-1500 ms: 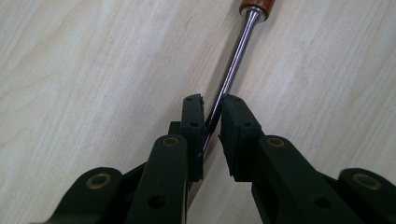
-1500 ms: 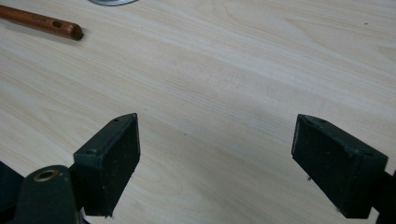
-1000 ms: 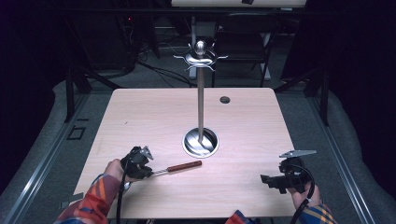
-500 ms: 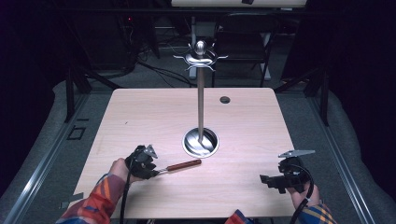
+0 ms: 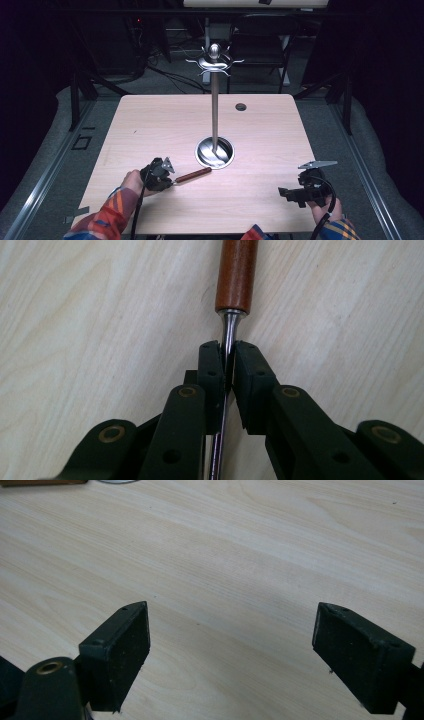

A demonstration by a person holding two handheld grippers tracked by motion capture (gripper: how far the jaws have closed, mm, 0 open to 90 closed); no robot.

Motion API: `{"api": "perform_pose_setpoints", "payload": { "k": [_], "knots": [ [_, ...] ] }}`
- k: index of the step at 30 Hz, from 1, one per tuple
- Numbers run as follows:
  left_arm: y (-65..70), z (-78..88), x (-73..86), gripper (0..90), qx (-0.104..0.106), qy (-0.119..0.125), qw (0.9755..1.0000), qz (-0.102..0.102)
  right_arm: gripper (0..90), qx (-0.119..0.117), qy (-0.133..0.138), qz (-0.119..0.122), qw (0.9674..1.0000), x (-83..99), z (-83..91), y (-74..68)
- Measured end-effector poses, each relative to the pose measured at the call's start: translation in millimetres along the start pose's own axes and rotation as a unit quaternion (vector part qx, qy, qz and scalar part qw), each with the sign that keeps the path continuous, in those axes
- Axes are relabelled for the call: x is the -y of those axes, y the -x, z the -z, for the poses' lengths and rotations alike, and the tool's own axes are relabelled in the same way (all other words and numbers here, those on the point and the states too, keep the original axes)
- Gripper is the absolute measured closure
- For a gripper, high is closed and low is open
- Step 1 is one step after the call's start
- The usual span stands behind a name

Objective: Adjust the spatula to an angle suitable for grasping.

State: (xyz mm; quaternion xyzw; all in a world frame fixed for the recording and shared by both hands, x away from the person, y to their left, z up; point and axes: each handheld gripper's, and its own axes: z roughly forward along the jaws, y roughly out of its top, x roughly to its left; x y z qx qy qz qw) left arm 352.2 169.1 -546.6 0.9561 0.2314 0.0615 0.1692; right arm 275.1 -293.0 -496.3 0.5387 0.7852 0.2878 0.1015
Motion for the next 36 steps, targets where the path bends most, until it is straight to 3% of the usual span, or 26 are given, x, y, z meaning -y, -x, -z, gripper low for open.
{"api": "perform_pose_setpoints", "payload": {
  "k": [9, 16, 21, 36],
  "knots": [
    [-5.1, 4.1, 9.6, 83.0, -0.002, -0.013, 0.9999, 0.004, 14.9, 0.0, 0.001, 0.003, 1.0, -0.5, 0.0, -0.4],
    [-7.6, 7.7, 10.8, 77.8, 0.006, -0.026, 0.9988, 0.042, 14.9, 0.001, 0.002, 0.004, 1.0, -0.3, 1.0, -1.3],
    [-6.0, 2.9, 6.3, 75.9, 0.004, -0.029, 0.9981, 0.054, 14.9, 0.003, 0.001, 0.005, 1.0, -0.5, 0.9, -1.3],
    [-6.2, -2.2, 1.0, 82.3, -0.004, -0.03, 0.9991, 0.029, 15.0, 0.0, -0.006, 0.017, 0.9998, -4.8, -4.9, -3.5]
  ]
}}
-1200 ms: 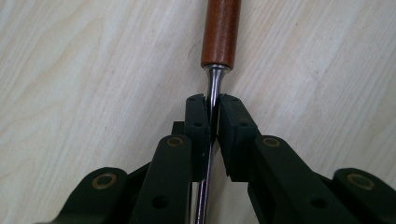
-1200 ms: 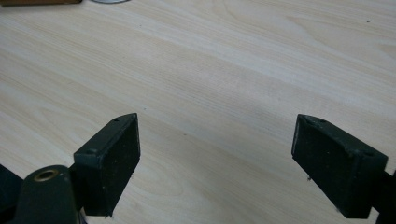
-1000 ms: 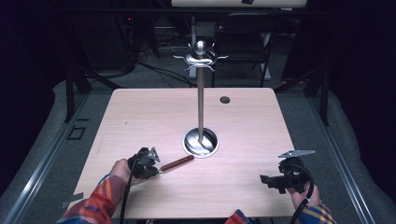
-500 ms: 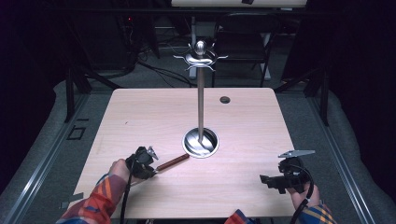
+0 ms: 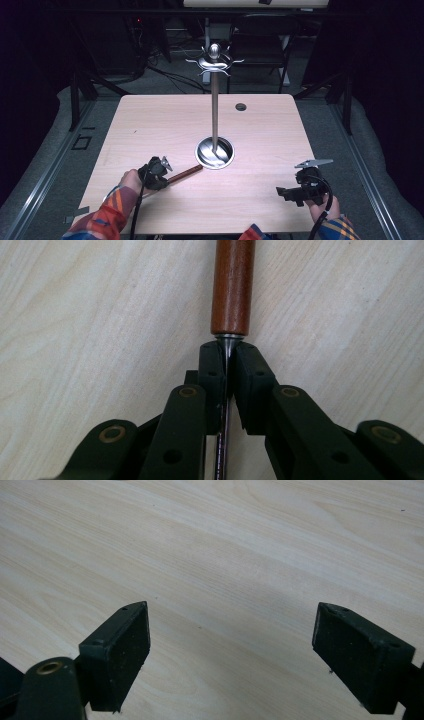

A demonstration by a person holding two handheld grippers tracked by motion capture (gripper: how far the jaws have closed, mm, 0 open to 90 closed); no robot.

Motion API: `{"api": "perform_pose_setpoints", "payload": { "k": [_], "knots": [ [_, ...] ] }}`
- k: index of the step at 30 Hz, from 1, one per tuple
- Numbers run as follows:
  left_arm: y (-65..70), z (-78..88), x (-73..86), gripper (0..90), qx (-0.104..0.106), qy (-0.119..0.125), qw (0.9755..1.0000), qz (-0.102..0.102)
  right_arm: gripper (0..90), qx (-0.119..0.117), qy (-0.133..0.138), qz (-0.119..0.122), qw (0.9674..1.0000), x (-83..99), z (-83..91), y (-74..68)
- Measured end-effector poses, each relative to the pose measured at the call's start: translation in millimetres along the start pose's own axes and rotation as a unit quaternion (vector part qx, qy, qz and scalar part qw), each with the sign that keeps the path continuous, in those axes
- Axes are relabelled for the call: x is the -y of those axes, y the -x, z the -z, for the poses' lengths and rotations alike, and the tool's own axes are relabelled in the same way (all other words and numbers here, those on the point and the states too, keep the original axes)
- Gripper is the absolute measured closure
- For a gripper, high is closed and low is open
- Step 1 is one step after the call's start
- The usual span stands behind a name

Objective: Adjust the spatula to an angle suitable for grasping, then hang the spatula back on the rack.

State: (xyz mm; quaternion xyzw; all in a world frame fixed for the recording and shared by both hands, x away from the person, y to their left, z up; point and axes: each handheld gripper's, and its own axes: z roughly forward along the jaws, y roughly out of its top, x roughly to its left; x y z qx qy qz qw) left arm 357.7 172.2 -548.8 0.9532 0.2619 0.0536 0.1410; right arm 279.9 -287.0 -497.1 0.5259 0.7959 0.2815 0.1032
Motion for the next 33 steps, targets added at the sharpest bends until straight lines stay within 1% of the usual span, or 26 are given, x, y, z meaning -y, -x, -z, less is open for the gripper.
{"api": "perform_pose_setpoints", "payload": {
  "k": [4, 7, 9, 11, 13, 19, 20, 25, 26, 27, 28, 29, 30, 31, 32, 33],
  "knots": [
    [1.7, 0.3, 0.5, 83.7, -0.005, -0.002, 1.0, -0.008, 14.9, 0.002, 0.002, -0.002, 1.0, 1.1, 2.4, 0.5],
    [2.5, 0.6, 1.0, 83.8, -0.007, -0.003, 0.9999, -0.008, 14.9, 0.001, 0.004, -0.004, 1.0, 1.7, 2.6, 0.6],
    [2.5, 1.4, 1.3, 83.9, -0.01, -0.001, 0.9999, -0.011, 14.9, -0.001, 0.005, -0.002, 1.0, 1.9, 3.0, 1.0],
    [2.2, 2.0, 1.5, 84.0, -0.009, 0.0, 0.9999, -0.012, 14.9, 0.002, 0.003, 0.0, 1.0, 2.0, 3.2, 1.2],
    [1.7, 4.5, 3.2, 84.1, -0.008, 0.008, 0.9999, -0.009, 15.0, 0.0, 0.006, -0.003, 1.0, 2.2, 3.5, 1.0],
    [-2.3, 12.3, 7.7, 84.1, -0.011, 0.029, 0.9995, 0.0, 14.9, 0.002, 0.007, -0.004, 1.0, 2.3, 3.9, 1.0],
    [-2.6, 13.0, 8.6, 84.1, -0.009, 0.033, 0.9994, 0.004, 14.9, 0.002, 0.007, -0.005, 1.0, 2.4, 4.0, 1.0],
    [-2.7, 17.2, 10.7, 84.1, -0.011, 0.044, 0.9989, 0.005, 14.9, 0.001, 0.008, -0.003, 1.0, 2.1, 4.2, 0.8],
    [-2.5, 20.8, 12.5, 84.1, -0.014, 0.063, 0.9978, 0.014, 14.9, -0.001, 0.007, -0.003, 1.0, 1.4, 3.4, 0.6],
    [-2.5, 20.8, 12.5, 84.2, -0.014, 0.063, 0.9978, 0.014, 14.9, -0.001, 0.007, -0.003, 1.0, 1.4, 3.4, 0.6],
    [-3.6, 27.3, 14.5, 84.2, -0.017, 0.083, 0.9962, 0.018, 14.9, 0.001, 0.006, -0.003, 1.0, 0.8, 3.1, 0.1],
    [-4.7, 31.5, 15.7, 84.2, -0.014, 0.095, 0.9951, 0.022, 14.9, 0.0, 0.006, -0.001, 1.0, 0.8, 2.5, 0.0],
    [-4.6, 34.5, 16.7, 84.2, -0.017, 0.106, 0.9939, 0.026, 14.9, 0.0, 0.006, -0.001, 1.0, 0.8, 2.4, 0.1],
    [-4.4, 37.3, 17.4, 84.3, -0.018, 0.113, 0.993, 0.03, 14.9, 0.002, 0.004, -0.001, 1.0, 0.8, 2.9, 0.3],
    [-4.0, 39.7, 17.7, 84.3, -0.018, 0.116, 0.9926, 0.03, 14.9, 0.0, 0.005, -0.003, 1.0, 1.0, 3.0, 0.5],
    [-3.1, 41.8, 18.3, 84.4, -0.023, 0.125, 0.9914, 0.032, 14.9, 0.001, 0.005, -0.001, 1.0, 1.3, 3.1, 0.8]
  ]
}}
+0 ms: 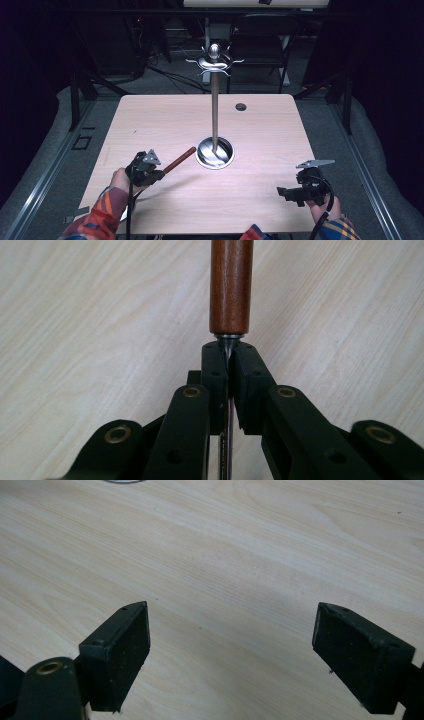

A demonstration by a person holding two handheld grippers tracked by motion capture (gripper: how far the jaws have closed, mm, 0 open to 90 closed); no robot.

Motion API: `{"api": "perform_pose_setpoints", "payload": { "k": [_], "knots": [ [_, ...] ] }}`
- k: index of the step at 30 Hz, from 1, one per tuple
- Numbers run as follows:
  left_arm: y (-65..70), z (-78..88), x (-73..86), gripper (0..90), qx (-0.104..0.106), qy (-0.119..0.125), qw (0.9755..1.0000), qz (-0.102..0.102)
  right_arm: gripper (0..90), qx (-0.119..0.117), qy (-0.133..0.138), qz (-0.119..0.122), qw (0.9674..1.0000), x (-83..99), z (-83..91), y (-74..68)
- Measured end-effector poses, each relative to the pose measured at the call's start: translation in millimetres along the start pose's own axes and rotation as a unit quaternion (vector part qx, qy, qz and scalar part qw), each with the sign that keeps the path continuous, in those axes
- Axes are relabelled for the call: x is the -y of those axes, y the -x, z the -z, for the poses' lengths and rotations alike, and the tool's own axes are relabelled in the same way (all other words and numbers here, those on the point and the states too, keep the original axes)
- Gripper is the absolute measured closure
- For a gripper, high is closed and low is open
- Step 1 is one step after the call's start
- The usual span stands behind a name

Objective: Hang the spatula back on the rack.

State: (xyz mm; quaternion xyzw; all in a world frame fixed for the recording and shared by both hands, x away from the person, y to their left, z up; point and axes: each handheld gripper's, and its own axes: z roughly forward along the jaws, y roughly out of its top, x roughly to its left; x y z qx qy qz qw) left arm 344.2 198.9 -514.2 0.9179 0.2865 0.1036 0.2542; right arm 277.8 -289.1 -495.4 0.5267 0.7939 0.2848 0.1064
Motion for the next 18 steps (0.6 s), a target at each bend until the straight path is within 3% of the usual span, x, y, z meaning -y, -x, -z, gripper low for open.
{"api": "perform_pose_setpoints", "payload": {
  "k": [12, 14, 17, 18],
  "knots": [
    [4.3, 24.0, -2.4, 84.6, -0.021, 0.066, 0.9976, 0.002, 14.9, -0.004, 0.001, 0.001, 1.0, 0.7, 0.2, 0.0],
    [4.7, 28.6, -3.2, 84.6, -0.021, 0.078, 0.9968, 0.002, 14.9, -0.004, 0.001, 0.001, 1.0, 0.7, 0.3, 0.1],
    [5.1, 40.3, -4.3, 84.6, -0.028, 0.111, 0.9934, 0.007, 14.9, -0.003, 0.001, 0.0, 1.0, 0.7, 0.2, 0.3],
    [5.1, 40.3, -4.3, 84.6, -0.028, 0.111, 0.9934, 0.007, 14.9, -0.003, 0.001, 0.0, 1.0, 0.7, 0.2, 0.3]
  ]
}}
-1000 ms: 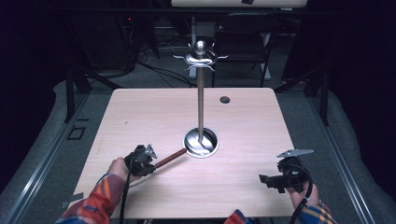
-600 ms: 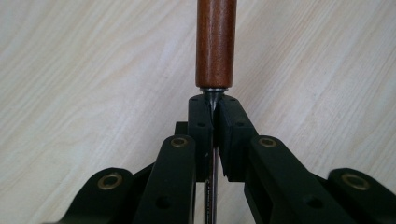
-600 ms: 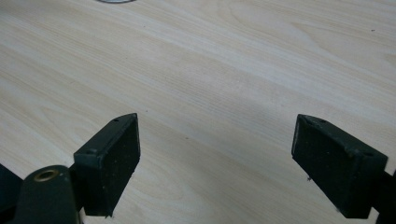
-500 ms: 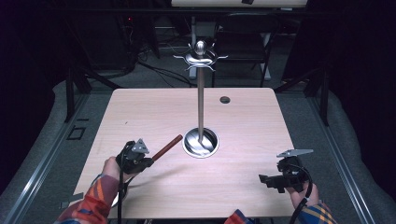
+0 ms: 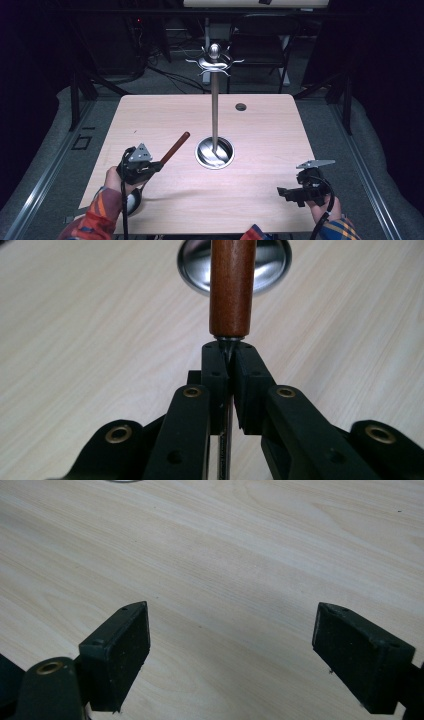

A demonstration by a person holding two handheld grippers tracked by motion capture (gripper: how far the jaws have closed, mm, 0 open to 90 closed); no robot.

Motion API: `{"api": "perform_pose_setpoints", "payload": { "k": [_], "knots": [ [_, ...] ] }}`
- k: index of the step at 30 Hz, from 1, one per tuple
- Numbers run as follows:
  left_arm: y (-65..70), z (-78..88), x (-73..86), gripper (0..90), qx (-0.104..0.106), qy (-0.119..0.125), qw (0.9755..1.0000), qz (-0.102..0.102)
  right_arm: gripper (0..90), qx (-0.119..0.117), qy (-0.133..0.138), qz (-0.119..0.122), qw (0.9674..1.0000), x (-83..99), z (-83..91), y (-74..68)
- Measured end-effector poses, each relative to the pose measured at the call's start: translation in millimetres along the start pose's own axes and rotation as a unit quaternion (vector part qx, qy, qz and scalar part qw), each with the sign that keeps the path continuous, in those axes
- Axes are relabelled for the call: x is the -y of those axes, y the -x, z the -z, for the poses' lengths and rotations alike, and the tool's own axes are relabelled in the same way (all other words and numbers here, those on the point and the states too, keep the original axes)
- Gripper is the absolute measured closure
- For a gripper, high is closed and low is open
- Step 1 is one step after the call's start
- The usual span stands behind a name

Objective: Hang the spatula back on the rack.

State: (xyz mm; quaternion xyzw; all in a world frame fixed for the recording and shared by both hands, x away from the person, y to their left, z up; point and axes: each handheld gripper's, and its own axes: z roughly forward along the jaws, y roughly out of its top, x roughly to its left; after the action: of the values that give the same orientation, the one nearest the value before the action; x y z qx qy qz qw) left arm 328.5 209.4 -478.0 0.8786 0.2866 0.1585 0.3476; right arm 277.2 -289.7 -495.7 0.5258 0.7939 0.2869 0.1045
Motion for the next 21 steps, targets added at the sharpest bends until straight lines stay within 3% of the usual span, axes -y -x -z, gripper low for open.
{"api": "perform_pose_setpoints", "payload": {
  "k": [1, 4, 9, 10, 11, 12, 15, 17, 19, 21],
  "knots": [
    [-0.6, 5.6, -1.0, 84.6, 0.002, 0.022, 0.9997, 0.007, 14.9, 0.0, 0.0, 0.0, 1.0, 0.1, 0.0, 0.1],
    [0.1, 10.8, -2.4, 84.6, 0.002, 0.037, 0.9993, 0.007, 14.9, -0.001, -0.001, 0.0, 1.0, 0.0, -0.1, 0.1],
    [1.5, 25.8, -6.7, 84.6, -0.003, 0.097, 0.9952, 0.01, 14.9, -0.001, -0.001, 0.0, 1.0, 0.0, -0.4, 0.3],
    [1.5, 25.8, -6.7, 84.6, -0.003, 0.097, 0.9952, 0.01, 14.9, -0.001, -0.001, 0.0, 1.0, 0.0, -0.4, 0.3],
    [2.6, 29.2, -8.8, 84.6, -0.001, 0.113, 0.9935, 0.011, 14.9, -0.002, -0.002, 0.001, 1.0, -0.1, -0.6, 0.5],
    [2.6, 29.2, -8.8, 84.6, -0.001, 0.113, 0.9935, 0.011, 14.9, -0.002, -0.002, 0.001, 1.0, -0.1, -0.6, 0.5],
    [6.2, 33.7, -13.7, 84.6, -0.009, 0.141, 0.9899, 0.009, 14.9, -0.002, -0.003, 0.002, 1.0, 0.0, -0.4, 0.2],
    [6.5, 35.1, -15.6, 84.6, -0.009, 0.141, 0.9899, 0.007, 14.9, 0.0, -0.004, 0.002, 1.0, 0.2, -0.6, 0.1],
    [7.7, 37.3, -20.5, 84.6, -0.02, 0.157, 0.9873, 0.009, 14.9, 0.001, -0.004, 0.002, 1.0, 0.3, -0.5, -0.3],
    [7.7, 38.0, -22.4, 84.6, -0.024, 0.16, 0.9868, 0.01, 14.9, 0.003, -0.005, 0.004, 1.0, 0.5, -0.6, -0.2]
  ]
}}
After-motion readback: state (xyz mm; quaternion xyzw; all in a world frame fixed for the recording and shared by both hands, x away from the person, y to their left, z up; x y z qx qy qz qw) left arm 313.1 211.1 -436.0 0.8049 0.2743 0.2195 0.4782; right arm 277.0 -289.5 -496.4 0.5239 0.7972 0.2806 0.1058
